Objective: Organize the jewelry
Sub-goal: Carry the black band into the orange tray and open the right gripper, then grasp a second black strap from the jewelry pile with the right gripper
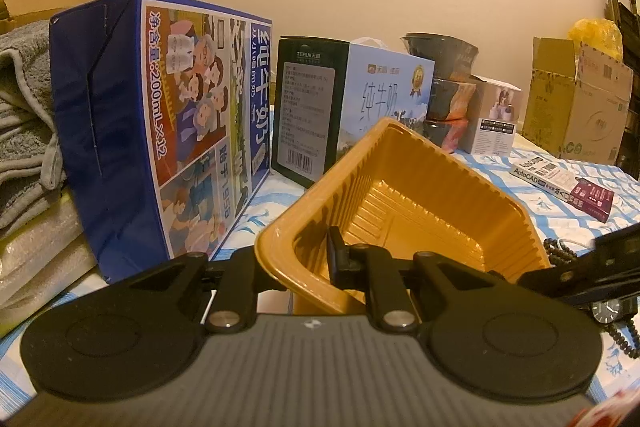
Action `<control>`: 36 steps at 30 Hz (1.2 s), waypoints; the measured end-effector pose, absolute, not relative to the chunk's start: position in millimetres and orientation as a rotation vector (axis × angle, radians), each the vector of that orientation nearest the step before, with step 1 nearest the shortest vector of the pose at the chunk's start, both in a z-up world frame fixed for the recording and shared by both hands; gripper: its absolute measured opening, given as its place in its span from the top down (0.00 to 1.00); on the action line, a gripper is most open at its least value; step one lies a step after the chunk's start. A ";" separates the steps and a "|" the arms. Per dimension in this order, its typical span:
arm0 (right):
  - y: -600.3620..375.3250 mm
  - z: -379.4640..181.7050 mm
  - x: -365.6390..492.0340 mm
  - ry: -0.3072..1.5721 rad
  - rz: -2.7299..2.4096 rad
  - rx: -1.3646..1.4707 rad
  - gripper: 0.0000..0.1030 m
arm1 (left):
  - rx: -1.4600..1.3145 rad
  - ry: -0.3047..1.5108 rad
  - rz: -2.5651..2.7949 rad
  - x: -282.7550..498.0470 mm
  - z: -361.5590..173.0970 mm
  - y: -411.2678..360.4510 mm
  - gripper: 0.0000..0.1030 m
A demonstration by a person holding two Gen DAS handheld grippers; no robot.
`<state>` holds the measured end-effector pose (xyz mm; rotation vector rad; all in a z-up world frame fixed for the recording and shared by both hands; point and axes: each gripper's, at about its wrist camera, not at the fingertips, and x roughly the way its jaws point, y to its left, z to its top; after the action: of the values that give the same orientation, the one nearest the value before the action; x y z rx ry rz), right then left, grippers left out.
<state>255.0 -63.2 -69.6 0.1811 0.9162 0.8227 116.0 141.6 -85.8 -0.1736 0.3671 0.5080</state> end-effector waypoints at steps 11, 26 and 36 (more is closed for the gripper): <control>-140.3 -60.4 240.7 0.843 0.750 0.248 0.52 | -0.173 0.396 0.495 115.0 -82.1 143.9 0.87; -190.3 -91.9 258.9 0.749 0.610 -0.103 0.52 | -0.169 0.398 0.505 116.2 -81.1 141.6 0.87; -161.0 -115.0 271.5 0.648 0.716 -0.452 0.43 | -0.164 0.407 0.508 118.0 -80.8 142.6 0.87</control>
<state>271.5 -161.0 -115.0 -0.4524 0.6480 0.7157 118.0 142.6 -80.8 -0.1644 0.4070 0.5077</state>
